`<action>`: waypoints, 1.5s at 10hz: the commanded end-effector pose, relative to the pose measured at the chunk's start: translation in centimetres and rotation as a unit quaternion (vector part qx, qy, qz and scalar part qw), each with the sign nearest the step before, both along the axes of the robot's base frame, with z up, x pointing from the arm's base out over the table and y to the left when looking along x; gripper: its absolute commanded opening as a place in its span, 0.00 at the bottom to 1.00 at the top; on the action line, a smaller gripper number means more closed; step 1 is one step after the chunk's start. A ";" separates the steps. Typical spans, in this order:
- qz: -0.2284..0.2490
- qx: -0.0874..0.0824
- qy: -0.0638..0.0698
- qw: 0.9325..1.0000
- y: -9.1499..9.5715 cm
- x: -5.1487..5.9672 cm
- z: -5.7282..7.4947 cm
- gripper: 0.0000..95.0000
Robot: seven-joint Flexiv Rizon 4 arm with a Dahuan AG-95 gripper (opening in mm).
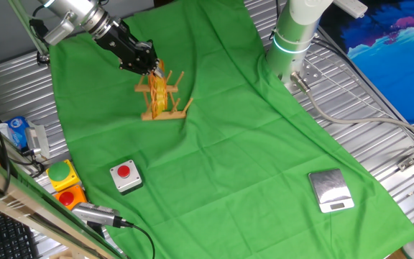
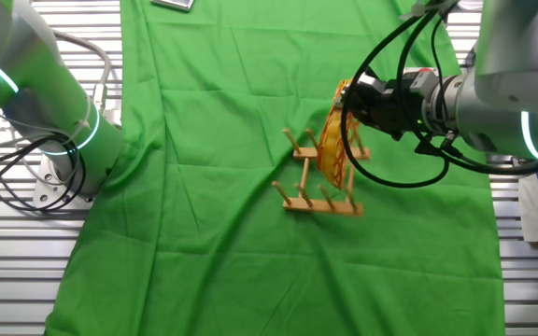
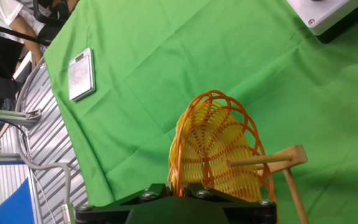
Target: Take the dish off the dish rack
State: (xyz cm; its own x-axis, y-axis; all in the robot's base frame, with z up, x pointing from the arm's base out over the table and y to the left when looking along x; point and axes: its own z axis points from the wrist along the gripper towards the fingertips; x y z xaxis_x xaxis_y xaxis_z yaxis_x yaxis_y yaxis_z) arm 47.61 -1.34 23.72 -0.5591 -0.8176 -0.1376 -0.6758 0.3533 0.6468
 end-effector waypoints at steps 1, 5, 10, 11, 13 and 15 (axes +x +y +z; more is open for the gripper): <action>-0.001 0.000 0.001 1.000 0.0 -0.2 0.3 0.00; -0.004 -0.002 0.002 1.000 0.0 -0.2 0.6 0.00; -0.012 -0.011 -0.001 1.000 0.6 0.4 0.3 0.00; -0.017 -0.013 -0.003 1.000 0.7 0.6 0.2 0.00; -0.021 -0.014 -0.005 1.000 1.0 0.8 0.1 0.00; -0.021 -0.020 -0.005 1.000 1.4 1.2 -0.1 0.00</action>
